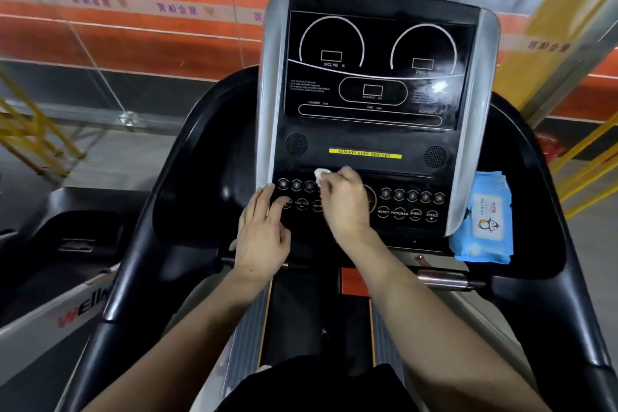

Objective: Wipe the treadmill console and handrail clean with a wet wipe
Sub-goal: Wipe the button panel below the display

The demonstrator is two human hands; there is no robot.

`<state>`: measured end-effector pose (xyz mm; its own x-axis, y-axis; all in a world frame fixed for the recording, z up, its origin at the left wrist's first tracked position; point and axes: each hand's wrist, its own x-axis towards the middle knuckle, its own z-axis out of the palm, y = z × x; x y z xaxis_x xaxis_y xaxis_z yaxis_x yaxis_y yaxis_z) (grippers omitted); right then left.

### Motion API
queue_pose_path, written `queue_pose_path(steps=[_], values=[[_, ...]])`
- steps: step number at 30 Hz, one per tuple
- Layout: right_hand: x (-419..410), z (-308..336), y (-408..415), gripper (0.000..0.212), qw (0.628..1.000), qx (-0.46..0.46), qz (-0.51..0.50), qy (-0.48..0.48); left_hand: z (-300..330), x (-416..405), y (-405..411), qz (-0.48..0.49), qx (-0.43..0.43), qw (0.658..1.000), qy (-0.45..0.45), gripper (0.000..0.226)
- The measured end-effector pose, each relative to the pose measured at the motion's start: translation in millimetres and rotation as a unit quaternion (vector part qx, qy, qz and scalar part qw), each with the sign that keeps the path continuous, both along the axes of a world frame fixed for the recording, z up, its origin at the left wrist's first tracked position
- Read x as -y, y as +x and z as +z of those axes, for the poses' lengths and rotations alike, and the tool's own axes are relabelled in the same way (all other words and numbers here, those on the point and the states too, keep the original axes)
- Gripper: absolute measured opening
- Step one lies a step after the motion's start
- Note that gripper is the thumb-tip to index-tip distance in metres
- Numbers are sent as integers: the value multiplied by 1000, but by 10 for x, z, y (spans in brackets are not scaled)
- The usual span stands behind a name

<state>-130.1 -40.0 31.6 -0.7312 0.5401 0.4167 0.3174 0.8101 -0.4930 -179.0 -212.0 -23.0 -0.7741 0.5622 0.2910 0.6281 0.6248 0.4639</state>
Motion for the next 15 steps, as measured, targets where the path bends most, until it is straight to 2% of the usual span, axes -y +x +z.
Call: queue_pose_path(steps=[4, 7, 15], values=[[-441, -66, 411, 15, 994, -42, -99, -14, -25, 79, -48, -13, 3, 1000, -14, 65], [-408, -91, 381, 14, 991, -41, -128, -19, -33, 140, -96, -16, 8, 1000, -22, 71], [398, -44, -322, 12, 999, -10, -26, 33, -90, 333, -234, -25, 13, 997, -78, 82]])
